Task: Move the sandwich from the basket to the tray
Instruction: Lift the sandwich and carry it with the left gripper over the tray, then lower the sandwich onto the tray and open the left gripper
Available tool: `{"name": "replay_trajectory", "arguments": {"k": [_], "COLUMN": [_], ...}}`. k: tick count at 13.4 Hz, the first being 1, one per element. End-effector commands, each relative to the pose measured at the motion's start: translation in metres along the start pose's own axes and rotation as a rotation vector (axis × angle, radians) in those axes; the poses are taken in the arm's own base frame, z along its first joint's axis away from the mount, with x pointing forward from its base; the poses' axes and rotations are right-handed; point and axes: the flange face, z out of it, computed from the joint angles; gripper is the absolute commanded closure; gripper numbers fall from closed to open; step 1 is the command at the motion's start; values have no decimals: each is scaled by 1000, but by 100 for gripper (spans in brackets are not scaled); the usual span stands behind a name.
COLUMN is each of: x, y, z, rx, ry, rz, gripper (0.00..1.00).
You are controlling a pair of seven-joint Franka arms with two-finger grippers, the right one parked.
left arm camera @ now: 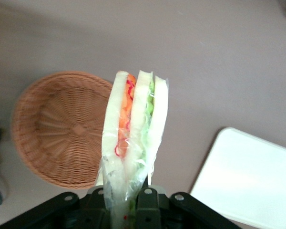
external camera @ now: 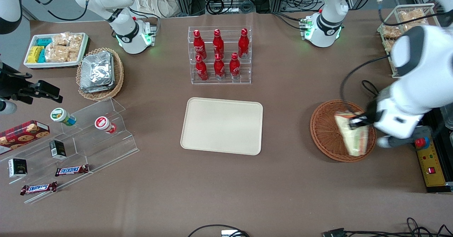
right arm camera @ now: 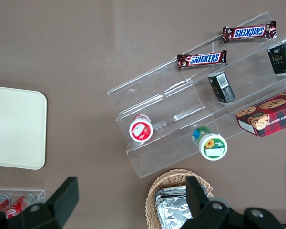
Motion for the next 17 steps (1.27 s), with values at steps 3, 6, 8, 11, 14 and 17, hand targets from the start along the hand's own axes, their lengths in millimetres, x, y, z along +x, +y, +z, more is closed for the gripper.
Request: {"name": "replay_trajectory", "arguments": {"k": [3,6,8,11,14,17], "x": [7,-3,-22,-59,-89,-96], "y": [123,172,203,235,250,245], "z": [111,187,224,256,289,309], "rx": [37,0,-4,19,46,51], "ry": [-55,-35,-31,-70,-94,-99], "rz": [183,230,213,239,213,165], "gripper": [100,100,100,100,100,100]}}
